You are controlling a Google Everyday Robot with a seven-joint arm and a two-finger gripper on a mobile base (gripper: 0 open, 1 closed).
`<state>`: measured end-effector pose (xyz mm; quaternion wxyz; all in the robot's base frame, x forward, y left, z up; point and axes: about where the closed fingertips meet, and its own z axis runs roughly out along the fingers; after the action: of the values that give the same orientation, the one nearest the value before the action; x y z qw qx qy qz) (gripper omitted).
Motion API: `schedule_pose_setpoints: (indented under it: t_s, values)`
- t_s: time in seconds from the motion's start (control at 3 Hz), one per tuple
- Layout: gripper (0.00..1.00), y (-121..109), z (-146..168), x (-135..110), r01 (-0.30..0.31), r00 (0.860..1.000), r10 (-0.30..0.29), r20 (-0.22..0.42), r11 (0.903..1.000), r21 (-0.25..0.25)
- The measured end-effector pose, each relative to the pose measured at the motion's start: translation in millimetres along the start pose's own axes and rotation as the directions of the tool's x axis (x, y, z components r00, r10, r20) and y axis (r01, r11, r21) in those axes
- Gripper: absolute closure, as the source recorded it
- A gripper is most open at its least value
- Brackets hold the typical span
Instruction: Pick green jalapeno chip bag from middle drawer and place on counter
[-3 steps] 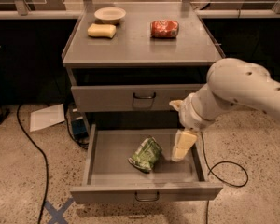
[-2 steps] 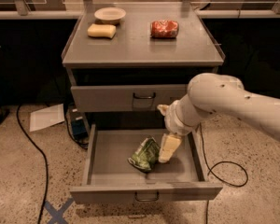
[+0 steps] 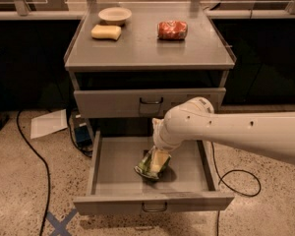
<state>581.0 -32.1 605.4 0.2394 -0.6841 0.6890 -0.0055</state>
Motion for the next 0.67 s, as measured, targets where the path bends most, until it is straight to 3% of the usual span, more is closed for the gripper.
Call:
schedule_pose_setpoints:
  t_s: [0.33, 0.67]
  values:
    - [0.0, 0.8, -0.2, 0.6, -0.003, 1.0, 0.003, 0.0, 1.0, -0.002]
    - [0.0, 0.8, 17.1, 24.1, -0.025, 1.0, 0.025, 0.001, 0.9997, -0.001]
